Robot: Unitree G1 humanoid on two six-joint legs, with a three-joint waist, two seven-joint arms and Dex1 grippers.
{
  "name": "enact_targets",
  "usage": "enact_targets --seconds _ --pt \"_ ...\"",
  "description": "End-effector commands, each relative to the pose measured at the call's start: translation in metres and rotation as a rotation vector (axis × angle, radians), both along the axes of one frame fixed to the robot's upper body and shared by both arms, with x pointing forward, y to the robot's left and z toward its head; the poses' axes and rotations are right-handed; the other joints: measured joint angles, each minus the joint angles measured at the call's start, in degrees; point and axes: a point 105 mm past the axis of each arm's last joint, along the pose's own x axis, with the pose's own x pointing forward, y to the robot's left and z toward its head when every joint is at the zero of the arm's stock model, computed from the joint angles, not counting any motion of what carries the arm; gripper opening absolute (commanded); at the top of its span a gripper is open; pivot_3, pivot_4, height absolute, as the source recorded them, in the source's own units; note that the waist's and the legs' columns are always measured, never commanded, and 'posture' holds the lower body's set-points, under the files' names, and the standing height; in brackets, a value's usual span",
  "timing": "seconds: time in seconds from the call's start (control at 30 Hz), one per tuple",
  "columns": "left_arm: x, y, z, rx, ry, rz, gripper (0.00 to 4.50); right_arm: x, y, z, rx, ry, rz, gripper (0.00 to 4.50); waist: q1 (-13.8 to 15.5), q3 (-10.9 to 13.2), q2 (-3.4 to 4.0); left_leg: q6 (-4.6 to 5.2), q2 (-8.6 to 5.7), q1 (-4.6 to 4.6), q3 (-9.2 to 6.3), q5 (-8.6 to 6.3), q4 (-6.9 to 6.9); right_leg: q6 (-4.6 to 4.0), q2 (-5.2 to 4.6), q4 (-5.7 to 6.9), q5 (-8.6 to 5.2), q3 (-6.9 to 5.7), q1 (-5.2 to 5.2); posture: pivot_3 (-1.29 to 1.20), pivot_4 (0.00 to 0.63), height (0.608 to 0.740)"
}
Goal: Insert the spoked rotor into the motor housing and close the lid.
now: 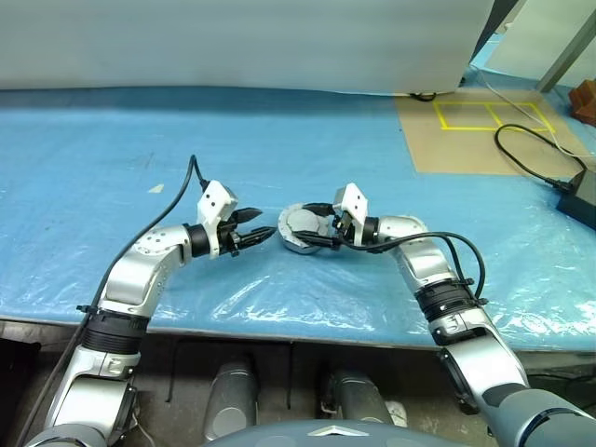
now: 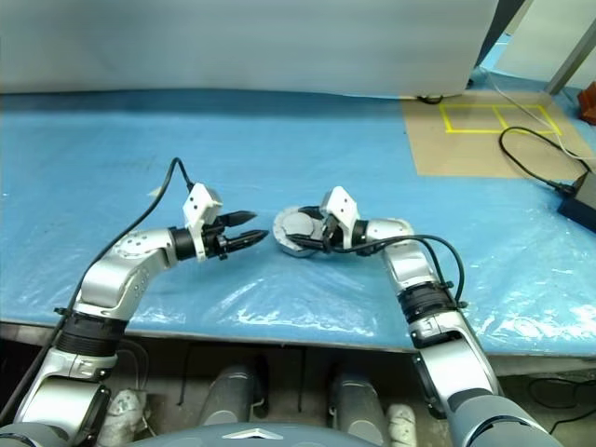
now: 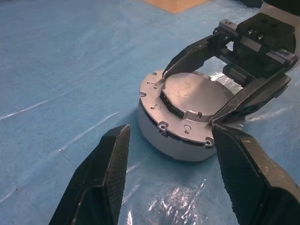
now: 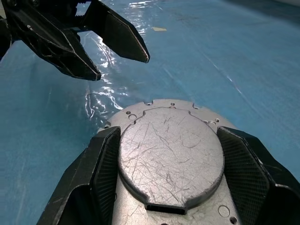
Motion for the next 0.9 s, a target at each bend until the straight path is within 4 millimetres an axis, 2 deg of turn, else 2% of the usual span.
enact_targets --seconds 0.03,0.3,0.43,0.63,0.8,0.9 --pt "-0.003 -0.004 0.009 -0.005 -0.048 -0.016 2.94 -0.005 0.0 0.006 0.008 -0.013 0.033 2.94 -0.04 0.0 0.0 0.01 0.0 -0.01 0.0 0.0 0.0 0.0 0.0 0.0 0.0 0.0 0.0 0.0 0.15 0.74" --pt "-0.005 -0.006 0.008 -0.011 -0.045 -0.014 2.94 -0.004 -0.001 0.008 0.015 -0.014 0.028 2.94 -0.09 0.0 0.0 0.02 0.01 0.0 0.0 -0.01 0.01 0.0 0.0 0.0 0.0 0.0 0.0 0.0 0.15 0.74" --pt "-0.005 -0.006 0.007 -0.01 -0.044 -0.012 2.94 0.003 -0.001 0.02 0.076 -0.002 -0.001 2.94 -0.09 0.0 0.0 0.02 0.01 0.0 0.0 -0.01 0.0 0.0 0.01 0.0 0.0 0.0 -0.01 0.0 0.15 0.74" --pt "-0.006 -0.009 0.006 -0.013 -0.04 -0.022 2.94 -0.001 0.003 0.034 0.106 0.011 0.031 2.94 -0.08 0.0 0.0 0.02 0.01 -0.01 0.0 -0.01 0.03 0.0 0.0 0.01 0.0 0.0 -0.01 0.0 0.15 0.74" --pt "-0.007 -0.011 0.006 -0.015 -0.039 -0.027 2.94 -0.005 0.002 0.035 0.072 -0.015 0.059 2.94 -0.08 0.0 0.0 0.02 0.02 -0.03 0.0 -0.01 0.03 0.0 0.01 0.01 0.0 0.0 -0.03 0.0 0.15 0.74" --pt "-0.007 -0.011 0.006 -0.016 -0.039 -0.027 2.94 -0.007 -0.001 0.028 0.019 -0.027 0.07 2.94 -0.07 0.0 0.0 0.02 0.02 -0.03 0.0 -0.01 0.03 0.0 0.01 0.01 0.0 0.0 -0.03 0.0 0.15 0.74"
